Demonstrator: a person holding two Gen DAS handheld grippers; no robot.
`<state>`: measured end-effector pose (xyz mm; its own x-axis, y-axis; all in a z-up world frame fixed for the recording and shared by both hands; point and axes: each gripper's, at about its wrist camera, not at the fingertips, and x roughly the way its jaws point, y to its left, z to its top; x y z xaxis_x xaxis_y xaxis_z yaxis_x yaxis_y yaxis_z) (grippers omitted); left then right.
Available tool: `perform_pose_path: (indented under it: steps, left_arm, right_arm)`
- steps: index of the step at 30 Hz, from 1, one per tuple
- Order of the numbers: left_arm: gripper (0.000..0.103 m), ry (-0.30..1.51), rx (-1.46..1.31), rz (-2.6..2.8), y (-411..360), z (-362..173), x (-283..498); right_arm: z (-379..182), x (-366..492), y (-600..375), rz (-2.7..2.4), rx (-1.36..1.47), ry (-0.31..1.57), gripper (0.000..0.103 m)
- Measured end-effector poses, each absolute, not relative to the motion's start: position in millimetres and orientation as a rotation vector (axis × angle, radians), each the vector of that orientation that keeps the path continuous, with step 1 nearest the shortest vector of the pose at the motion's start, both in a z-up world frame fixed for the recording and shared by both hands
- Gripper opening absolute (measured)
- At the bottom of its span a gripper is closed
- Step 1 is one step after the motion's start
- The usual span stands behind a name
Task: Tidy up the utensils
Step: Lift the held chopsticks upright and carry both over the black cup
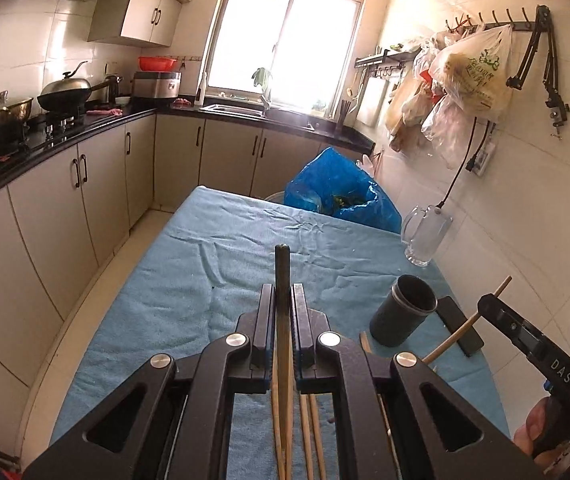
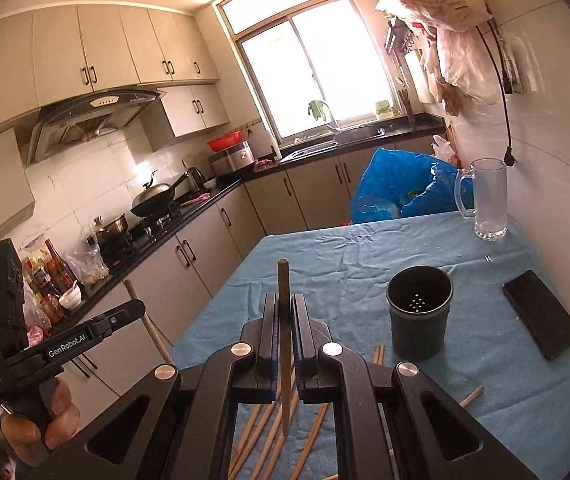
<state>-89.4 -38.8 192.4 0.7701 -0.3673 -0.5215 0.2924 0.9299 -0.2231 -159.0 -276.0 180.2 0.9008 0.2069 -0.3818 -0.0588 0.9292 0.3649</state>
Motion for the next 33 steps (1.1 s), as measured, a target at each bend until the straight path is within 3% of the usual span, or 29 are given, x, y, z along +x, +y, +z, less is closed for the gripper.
perform_pose_path:
  steps: [16, 33]
  left_arm:
    - [0.007, 0.591, -0.114, -0.432, -56, 215, -92]
    - [0.007, 0.537, -0.102, -0.560, -120, 273, -72]
  right_arm:
    - [194, -176, -310, 0.118, 0.415, 0.392, 0.007]
    - [238, -188, -373, 0.037, 0.442, 0.281, 0.007]
